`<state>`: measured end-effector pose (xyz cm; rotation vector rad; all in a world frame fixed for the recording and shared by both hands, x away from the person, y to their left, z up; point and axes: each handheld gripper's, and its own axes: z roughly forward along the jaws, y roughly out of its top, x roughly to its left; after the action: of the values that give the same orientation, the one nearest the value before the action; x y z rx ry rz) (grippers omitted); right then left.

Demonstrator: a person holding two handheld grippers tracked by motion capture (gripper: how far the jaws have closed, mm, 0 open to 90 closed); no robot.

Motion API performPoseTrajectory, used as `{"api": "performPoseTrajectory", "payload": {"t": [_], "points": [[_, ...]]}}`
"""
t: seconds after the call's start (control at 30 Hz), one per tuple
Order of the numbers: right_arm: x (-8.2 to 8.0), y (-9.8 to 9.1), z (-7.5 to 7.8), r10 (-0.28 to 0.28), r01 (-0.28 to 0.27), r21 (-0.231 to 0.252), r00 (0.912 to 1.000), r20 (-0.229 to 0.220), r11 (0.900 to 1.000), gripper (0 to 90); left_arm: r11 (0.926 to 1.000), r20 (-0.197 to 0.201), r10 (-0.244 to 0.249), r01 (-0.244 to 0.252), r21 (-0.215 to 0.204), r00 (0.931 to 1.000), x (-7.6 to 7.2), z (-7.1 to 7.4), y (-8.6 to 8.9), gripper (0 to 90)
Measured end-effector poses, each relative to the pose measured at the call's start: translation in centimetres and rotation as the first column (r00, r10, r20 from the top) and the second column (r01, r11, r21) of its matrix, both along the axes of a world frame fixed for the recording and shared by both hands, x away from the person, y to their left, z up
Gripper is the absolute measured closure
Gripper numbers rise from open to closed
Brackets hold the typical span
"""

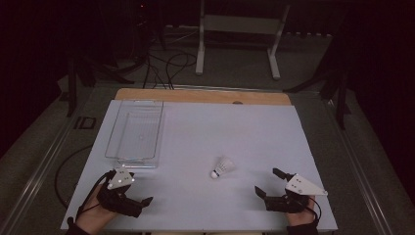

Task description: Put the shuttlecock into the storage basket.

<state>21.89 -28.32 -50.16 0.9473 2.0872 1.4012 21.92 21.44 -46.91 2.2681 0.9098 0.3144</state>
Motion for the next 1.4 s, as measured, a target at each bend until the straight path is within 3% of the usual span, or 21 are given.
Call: {"api": "performPoseTrajectory", "payload": {"t": [0.17, 0.3, 0.37, 0.4, 0.47, 0.63, 1.1, 1.4], "points": [[0.0, 0.1, 0.0, -0.001, 0.001, -0.002, 1.0000, -0.002, 1.0000, 9.0, 0.9998, -0.045, 0.006, -0.005, 0.020, 0.9990, 0.2, 0.0, -0.3, 0.0], [0.0, 0.1, 0.0, 0.003, -0.003, -0.004, 1.0000, -0.008, 1.0000, 9.0, 0.9978, -0.073, -0.002, 0.007, 0.065, 0.9973, 0.2, 0.1, -1.0, 0.0], [0.0, 0.1, 0.0, 0.003, -0.003, -0.005, 1.0000, -0.007, 1.0000, 9.0, 0.9964, -0.070, 0.001, 0.005, 0.085, 0.9975, 0.3, 0.2, -1.2, 0.0], [0.0, 0.2, 0.0, 0.003, -0.003, -0.004, 1.0000, -0.008, 1.0000, 9.0, 0.9952, -0.050, 0.001, 0.004, 0.098, 0.9988, 0.2, 0.3, -1.5, 0.0], [0.0, 0.2, 0.0, 0.003, -0.003, -0.004, 1.0000, -0.008, 1.0000, 9.0, 0.9949, -0.044, -0.003, 0.008, 0.101, 0.9990, 0.1, 0.4, -1.6, 0.0], [0.0, 0.1, 0.0, -0.001, 0.001, -0.005, 1.0000, -0.005, 1.0000, 9.0, 0.9949, -0.084, -0.017, 0.026, 0.097, 0.9963, 0.4, 0.4, -2.5, 0.0], [0.1, 0.2, -0.1, 0.004, -0.004, -0.007, 0.9999, -0.014, 1.0000, 9.0, 0.9885, -0.145, -0.005, 0.026, 0.149, 0.9894, 0.9, 0.5, -3.8, 0.0], [0.1, 0.2, -0.1, 0.006, -0.006, -0.004, 0.9998, -0.017, 1.0000, 9.0, 0.9884, -0.175, -0.014, 0.040, 0.146, 0.9844, 1.3, 0.9, -4.6, 0.0]]}}
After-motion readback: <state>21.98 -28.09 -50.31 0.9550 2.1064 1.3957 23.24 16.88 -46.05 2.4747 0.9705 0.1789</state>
